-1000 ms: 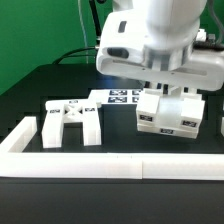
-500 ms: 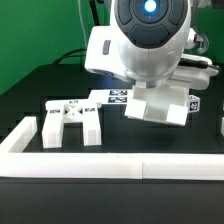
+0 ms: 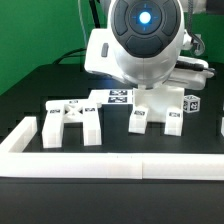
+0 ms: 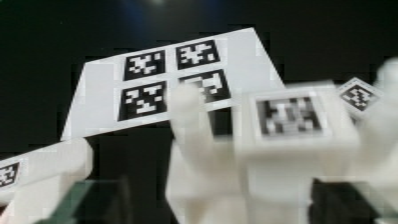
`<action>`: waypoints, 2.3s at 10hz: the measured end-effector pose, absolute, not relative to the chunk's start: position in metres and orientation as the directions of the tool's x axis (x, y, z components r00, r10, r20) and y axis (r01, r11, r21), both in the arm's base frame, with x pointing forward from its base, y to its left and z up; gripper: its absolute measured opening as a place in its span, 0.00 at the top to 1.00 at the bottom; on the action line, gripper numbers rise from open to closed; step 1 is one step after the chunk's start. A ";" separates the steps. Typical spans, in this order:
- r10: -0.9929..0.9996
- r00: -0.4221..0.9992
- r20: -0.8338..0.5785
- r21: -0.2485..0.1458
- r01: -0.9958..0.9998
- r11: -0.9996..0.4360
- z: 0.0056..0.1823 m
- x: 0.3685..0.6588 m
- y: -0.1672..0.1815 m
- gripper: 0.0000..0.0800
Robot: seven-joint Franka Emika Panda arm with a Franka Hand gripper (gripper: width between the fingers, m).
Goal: Assemble chair
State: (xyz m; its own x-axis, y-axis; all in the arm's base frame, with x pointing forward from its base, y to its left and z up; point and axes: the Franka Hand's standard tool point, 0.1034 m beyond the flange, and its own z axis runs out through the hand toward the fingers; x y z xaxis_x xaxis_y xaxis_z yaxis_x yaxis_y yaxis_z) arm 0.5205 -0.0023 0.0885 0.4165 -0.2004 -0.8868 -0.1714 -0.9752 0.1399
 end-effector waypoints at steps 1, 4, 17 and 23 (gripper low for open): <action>-0.201 0.416 -0.887 0.140 -0.172 -0.975 0.088 0.520 -0.002 0.22; -0.201 0.415 -0.887 0.140 -0.173 -0.975 0.088 0.520 -0.003 0.19; -0.231 0.739 -0.633 0.096 -0.220 -0.971 0.097 0.560 -0.012 0.19; -0.149 0.938 -0.314 0.027 -0.148 -0.989 0.099 0.577 -0.012 0.19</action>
Offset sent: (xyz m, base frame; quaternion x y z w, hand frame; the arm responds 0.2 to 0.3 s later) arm 0.0000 0.0000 0.0000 0.0000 0.0000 0.0000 1.0000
